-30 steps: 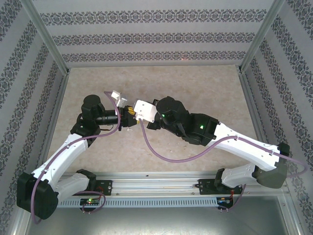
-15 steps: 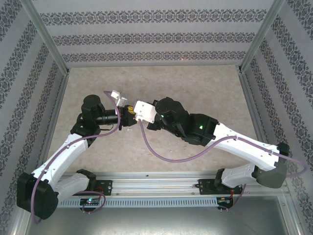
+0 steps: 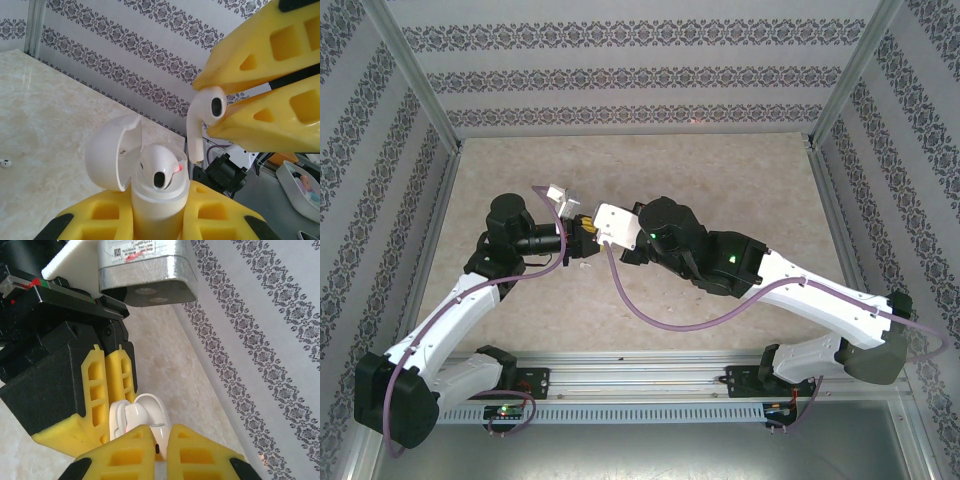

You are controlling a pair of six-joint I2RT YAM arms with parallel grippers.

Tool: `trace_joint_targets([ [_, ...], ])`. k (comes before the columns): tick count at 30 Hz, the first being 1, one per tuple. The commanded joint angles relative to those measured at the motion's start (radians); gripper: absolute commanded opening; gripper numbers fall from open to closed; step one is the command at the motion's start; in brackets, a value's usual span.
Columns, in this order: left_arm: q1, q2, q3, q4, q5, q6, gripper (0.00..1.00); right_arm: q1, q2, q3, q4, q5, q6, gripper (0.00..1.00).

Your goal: Insert wireless bluetooth earbuds into charging case

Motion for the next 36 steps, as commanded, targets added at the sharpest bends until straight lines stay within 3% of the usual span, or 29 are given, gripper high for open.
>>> trace_joint_targets([
  [1, -0.008, -0.018, 0.016, 0.042, 0.016, -0.006, 0.00, -0.003, -0.004, 0.032, 0.016, 0.013, 0.008, 0.09],
  [36, -0.008, -0.024, 0.011, 0.046, 0.015, -0.015, 0.00, -0.038, 0.034, 0.060, -0.017, -0.003, 0.008, 0.08],
])
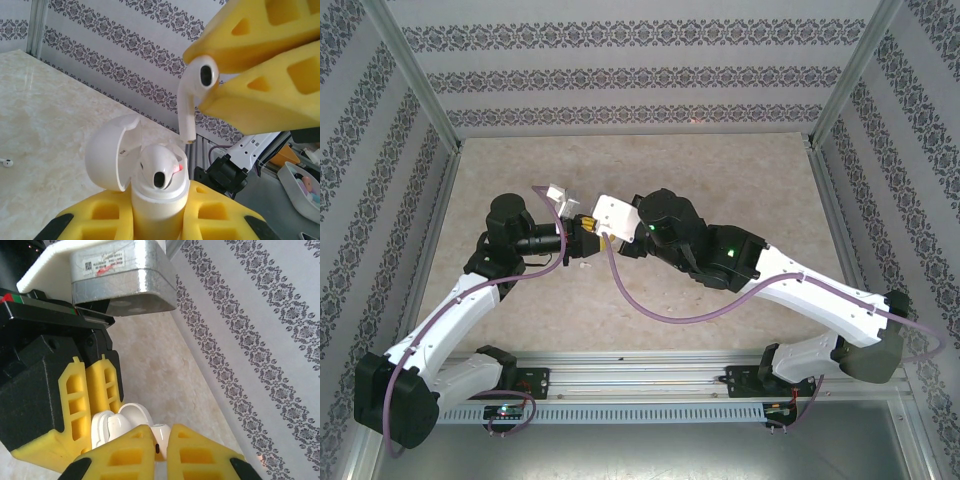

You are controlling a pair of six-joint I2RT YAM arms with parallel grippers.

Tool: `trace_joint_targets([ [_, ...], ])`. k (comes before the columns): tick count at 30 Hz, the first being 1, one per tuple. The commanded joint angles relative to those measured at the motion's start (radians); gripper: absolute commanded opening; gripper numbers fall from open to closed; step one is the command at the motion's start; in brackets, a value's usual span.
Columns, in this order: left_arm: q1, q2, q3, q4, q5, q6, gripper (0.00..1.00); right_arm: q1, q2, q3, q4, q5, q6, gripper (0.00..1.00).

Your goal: Insert wireless bluetooth earbuds into charging case

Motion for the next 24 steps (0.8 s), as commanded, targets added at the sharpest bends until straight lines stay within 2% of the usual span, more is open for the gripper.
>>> trace_joint_targets([
  [1, -0.007, -0.022, 0.011, 0.046, 0.022, -0.015, 0.00, -0.010, 0.009, 0.017, -0.011, 0.011, 0.006, 0.08],
  [24, -0.008, -0.026, 0.010, 0.048, 0.016, -0.019, 0.00, -0.012, -0.006, -0.019, -0.050, -0.060, 0.047, 0.08],
])
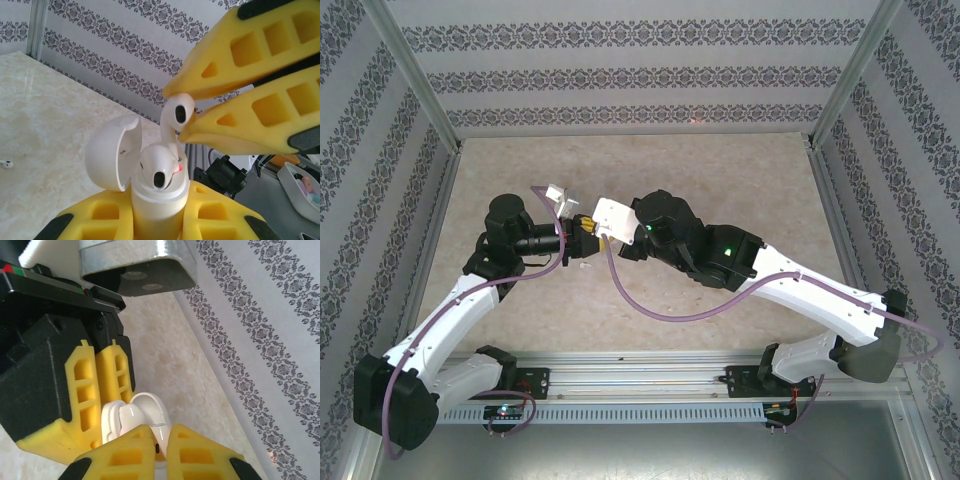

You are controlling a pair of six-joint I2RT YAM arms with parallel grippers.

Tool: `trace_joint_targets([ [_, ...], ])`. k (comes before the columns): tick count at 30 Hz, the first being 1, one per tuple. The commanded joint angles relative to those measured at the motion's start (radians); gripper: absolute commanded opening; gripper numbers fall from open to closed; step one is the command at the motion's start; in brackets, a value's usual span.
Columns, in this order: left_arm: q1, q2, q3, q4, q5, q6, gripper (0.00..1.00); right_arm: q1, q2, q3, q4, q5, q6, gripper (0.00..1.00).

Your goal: Insert wireless bluetooth earbuds into charging case

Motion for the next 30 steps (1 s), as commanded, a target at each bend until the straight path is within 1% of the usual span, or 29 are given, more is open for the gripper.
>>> trace_joint_targets([
  [1, -0.008, -0.017, 0.010, 0.050, 0.016, -0.015, 0.00, -0.005, -0.012, -0.011, -0.026, -0.032, 0.028, 0.08],
  [9, -0.008, -0.017, 0.011, 0.047, 0.015, -0.013, 0.00, -0.004, -0.009, -0.010, -0.041, -0.068, 0.048, 0.08],
  [23, -0.007, -0.023, 0.012, 0.046, -0.011, -0.004, 0.00, -0.004, -0.031, -0.072, -0.044, -0.145, 0.125, 0.13],
  [30, -0.007, -0.034, -0.002, 0.045, -0.030, 0.001, 0.00, -0.006, -0.024, -0.064, -0.045, -0.190, 0.148, 0.23],
])
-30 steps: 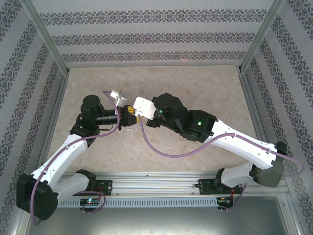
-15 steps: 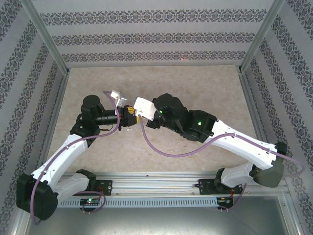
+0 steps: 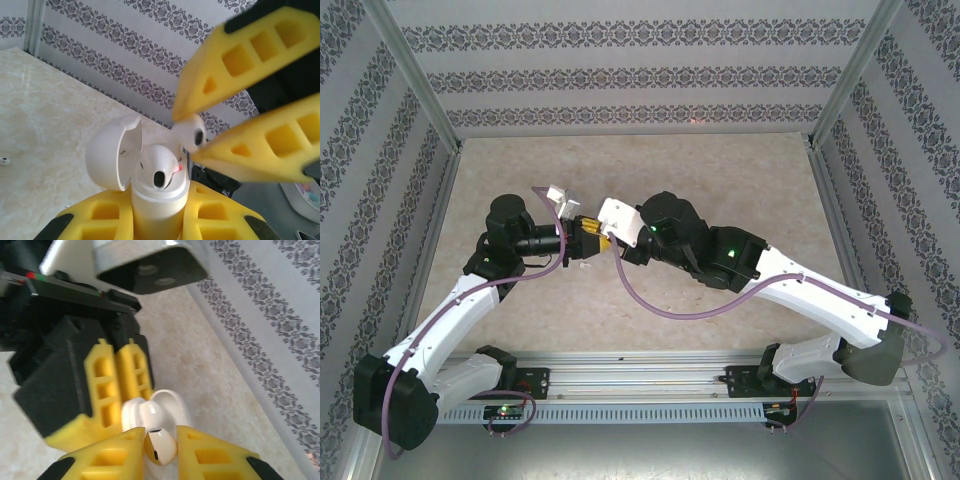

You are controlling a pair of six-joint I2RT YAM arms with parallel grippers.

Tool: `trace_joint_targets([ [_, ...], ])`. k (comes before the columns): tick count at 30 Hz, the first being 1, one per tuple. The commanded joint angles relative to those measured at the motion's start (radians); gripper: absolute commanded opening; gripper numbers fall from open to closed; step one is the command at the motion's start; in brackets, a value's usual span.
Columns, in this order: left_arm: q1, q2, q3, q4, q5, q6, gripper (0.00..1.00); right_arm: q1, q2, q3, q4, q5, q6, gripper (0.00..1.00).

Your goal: Insert wireless bluetooth earbuds into charging case

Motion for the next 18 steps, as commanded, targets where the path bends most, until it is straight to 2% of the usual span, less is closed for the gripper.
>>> trace_joint_targets([
  [1, -0.007, -0.033, 0.000, 0.053, -0.029, 0.001, 0.00, 0.006, 0.005, -0.016, -0.051, -0.085, 0.042, 0.24],
  [18, -0.007, -0.048, -0.009, 0.029, -0.064, 0.017, 0.00, -0.031, -0.009, 0.043, -0.055, -0.114, 0.154, 0.50],
])
